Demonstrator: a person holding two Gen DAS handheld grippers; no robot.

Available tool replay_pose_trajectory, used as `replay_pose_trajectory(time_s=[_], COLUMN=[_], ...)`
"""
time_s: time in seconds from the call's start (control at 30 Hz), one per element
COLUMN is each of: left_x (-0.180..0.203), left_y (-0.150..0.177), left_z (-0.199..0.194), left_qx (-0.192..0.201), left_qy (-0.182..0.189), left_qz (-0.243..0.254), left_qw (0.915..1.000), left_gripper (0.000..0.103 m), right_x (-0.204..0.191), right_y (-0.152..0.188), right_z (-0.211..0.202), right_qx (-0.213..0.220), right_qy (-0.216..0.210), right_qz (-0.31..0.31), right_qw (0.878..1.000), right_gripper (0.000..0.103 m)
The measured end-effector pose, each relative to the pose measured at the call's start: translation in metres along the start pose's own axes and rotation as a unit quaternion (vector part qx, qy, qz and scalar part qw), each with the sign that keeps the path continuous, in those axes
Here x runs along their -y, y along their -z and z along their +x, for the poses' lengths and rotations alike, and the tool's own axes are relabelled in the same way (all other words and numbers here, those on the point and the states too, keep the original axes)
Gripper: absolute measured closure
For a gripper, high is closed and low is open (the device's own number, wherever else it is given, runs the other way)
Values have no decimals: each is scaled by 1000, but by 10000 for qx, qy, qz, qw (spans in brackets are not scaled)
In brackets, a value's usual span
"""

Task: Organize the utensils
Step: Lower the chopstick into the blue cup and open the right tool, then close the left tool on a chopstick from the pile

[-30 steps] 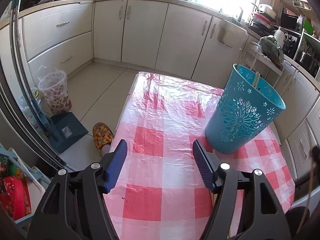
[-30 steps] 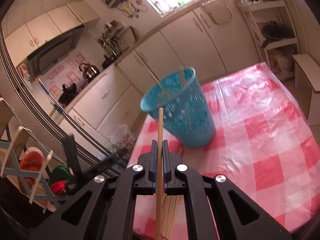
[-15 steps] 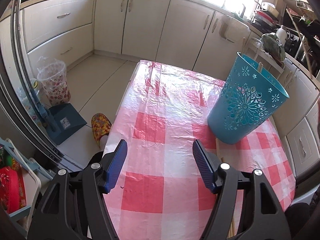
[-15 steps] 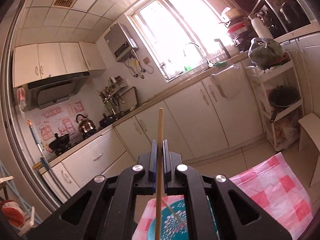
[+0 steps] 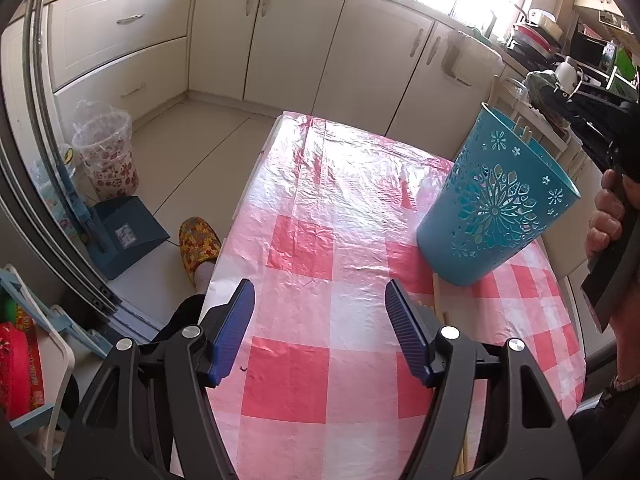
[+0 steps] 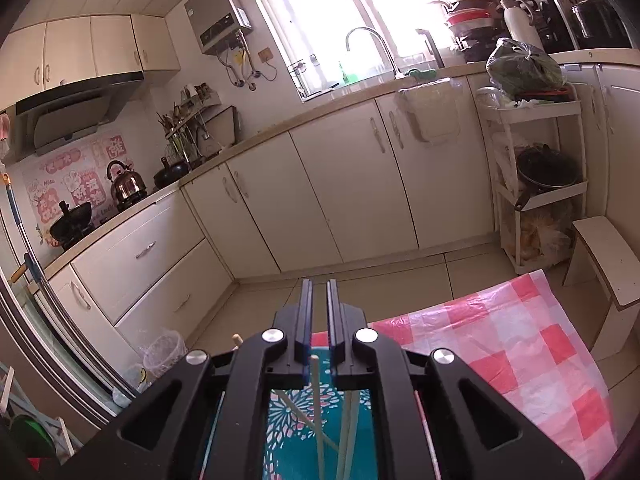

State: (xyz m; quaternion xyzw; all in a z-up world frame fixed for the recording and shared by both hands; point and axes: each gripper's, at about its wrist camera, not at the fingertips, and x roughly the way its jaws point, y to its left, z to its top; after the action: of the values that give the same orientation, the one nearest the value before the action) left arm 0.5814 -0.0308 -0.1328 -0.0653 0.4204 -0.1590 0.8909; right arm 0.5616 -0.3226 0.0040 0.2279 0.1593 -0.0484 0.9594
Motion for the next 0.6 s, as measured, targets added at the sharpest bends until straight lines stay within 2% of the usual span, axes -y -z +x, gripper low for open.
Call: replay_pose_trajectory(time_s=[0.07, 0.2, 0.37, 0.47, 0.53, 0.6], left_x=[1, 3, 8, 10, 11, 11], left_y=[-1, 0, 4, 8, 11, 13], left_z=[-3, -6, -11, -14, -15, -14], left_qx=[36, 55, 66, 77, 50, -55], left_qy=[-17, -22, -15, 13, 25, 65], left_qz=[12, 31, 92, 126, 157, 183], left_qw=[10000, 10000, 9999, 9999, 9999, 9998], left_gripper=[39, 39, 36, 27, 18, 15], right_x=[2, 4, 1, -1, -3, -3], right_y=[2, 9, 34, 66, 94, 124], right_z=[-14, -49, -95, -104, -98, -83], right_qx=[77, 247, 206, -226, -756, -1375], right_qy=[-49, -160, -155, -87, -45, 15], right_qz=[68, 81, -53, -206, -351, -441], right_qw=[9999, 9995, 9997, 9995, 9965, 9895], right_gripper=[83, 81, 69, 59, 59, 59])
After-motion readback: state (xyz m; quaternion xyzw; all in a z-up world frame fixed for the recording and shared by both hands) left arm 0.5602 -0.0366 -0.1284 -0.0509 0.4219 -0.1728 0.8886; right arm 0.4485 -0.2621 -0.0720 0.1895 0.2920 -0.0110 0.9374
